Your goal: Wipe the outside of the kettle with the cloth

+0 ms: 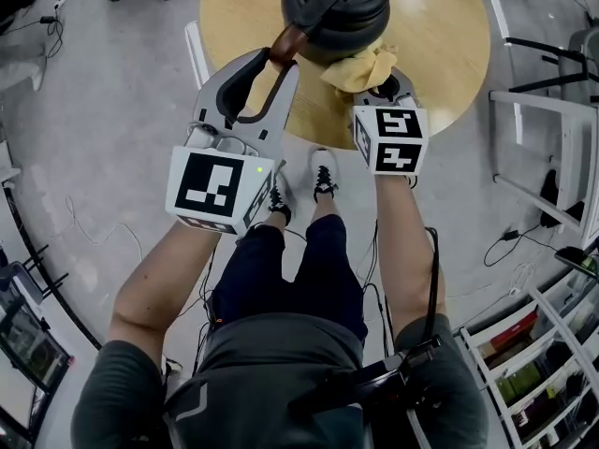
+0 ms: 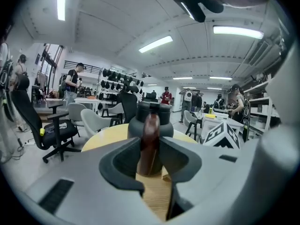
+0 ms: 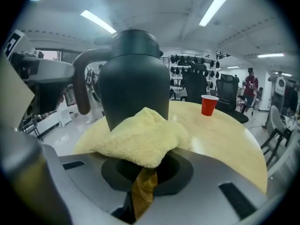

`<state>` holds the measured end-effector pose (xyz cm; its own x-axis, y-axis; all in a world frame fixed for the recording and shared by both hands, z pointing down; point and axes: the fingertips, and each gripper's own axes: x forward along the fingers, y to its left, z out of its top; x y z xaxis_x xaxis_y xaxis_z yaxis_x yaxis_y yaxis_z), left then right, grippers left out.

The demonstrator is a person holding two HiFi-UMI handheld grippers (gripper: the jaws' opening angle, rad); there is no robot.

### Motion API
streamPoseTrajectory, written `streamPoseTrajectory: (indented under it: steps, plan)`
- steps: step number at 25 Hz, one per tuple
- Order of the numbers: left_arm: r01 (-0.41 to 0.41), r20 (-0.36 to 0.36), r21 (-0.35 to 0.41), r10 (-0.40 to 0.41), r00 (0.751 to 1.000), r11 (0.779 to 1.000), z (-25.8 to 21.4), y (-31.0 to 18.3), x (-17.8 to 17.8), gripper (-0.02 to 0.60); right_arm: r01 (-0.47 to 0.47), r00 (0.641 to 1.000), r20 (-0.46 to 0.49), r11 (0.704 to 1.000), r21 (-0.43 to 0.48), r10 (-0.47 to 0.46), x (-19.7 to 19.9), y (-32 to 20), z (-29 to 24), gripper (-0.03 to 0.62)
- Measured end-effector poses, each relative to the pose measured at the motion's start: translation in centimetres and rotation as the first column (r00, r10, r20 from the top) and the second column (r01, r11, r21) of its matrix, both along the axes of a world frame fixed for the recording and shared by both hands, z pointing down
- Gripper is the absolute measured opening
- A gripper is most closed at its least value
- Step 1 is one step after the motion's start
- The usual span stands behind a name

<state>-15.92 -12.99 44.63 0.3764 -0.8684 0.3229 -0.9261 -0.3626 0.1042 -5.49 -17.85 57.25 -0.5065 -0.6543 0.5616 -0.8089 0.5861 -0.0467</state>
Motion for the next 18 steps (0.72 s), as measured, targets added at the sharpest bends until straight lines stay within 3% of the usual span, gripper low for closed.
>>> streamPoseTrajectory:
  steps: [4,10,14,18]
  plan:
    - [-0.001,-0.011,-0.014,0.001,1.000,1.000,0.4,0.9,0.2,0.126,0.004,1.000,0.020,1.000,0.000,-0.004,0.0,0.6,-2.2,0.063]
    - [-0.058,0.101,0.016,0.056,0.993,0.998,0.9,0.4,-0.6,0.159,0.008,0.990,0.139,0.988,0.155,-0.030,-2.4,2.1,-11.2,0.063]
    - [-0.151,0.076,0.026,0.149,0.986,0.988,0.7,0.4,0.0,0.124,0.032,0.982,0.176,0.976,0.213,-0.071,-4.3,2.5,-15.3,0.063]
    - [-0.202,0.042,0.008,0.201,0.979,0.979,0.6,0.6,0.3,0.123,0.049,0.984,0.160,0.977,0.208,-0.084,-5.2,2.5,-14.5,0.063]
